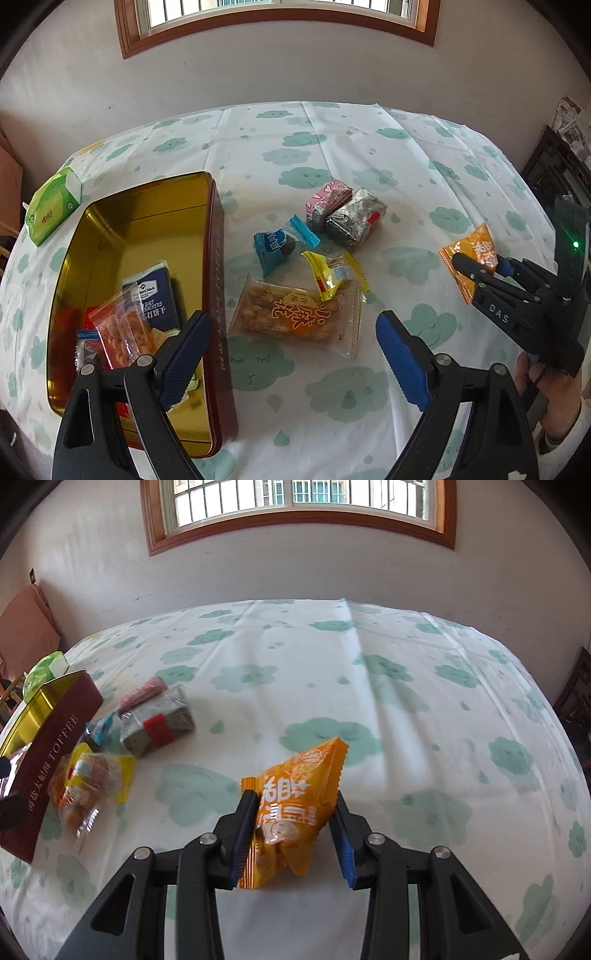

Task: Organize snacks
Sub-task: 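Grasp the yellow-wrapped candy with the left tool while the right tool holds the orange chip bag, then carry the yellow-wrapped candy into the tin and open the left tool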

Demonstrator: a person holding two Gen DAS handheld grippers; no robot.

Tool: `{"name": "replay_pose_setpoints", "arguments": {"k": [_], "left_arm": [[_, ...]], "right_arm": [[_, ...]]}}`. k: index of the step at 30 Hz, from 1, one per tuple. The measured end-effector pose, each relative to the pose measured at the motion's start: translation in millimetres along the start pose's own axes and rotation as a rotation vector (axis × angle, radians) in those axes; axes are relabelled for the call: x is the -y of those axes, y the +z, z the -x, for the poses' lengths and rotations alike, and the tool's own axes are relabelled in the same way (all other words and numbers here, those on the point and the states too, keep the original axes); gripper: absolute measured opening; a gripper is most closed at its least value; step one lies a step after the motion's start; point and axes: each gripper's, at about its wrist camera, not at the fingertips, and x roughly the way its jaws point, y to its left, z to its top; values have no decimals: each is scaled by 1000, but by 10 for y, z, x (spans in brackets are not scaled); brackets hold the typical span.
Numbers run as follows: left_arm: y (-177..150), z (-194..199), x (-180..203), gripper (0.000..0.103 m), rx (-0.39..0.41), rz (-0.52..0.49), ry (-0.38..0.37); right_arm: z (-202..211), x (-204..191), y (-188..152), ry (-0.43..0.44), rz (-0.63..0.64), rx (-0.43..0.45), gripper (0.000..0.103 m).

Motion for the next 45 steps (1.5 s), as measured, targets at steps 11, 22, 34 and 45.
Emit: {"name": "replay_pose_setpoints", "arguments": {"k": [11, 22, 34, 45], "left_arm": [[318, -342, 31, 55, -103, 88, -98], [428, -658, 101, 38, -196, 130, -170], [451, -674, 141, 22, -174, 111, -161], [414, -484, 160, 20, -146, 87, -179]], "right_arm": [[115, 228, -131, -8, -44, 0, 41], [115, 265, -135, 21, -66, 5, 42], [119, 282, -142, 27, -70, 7, 42], [115, 279, -141, 20, -63, 6, 42]]}}
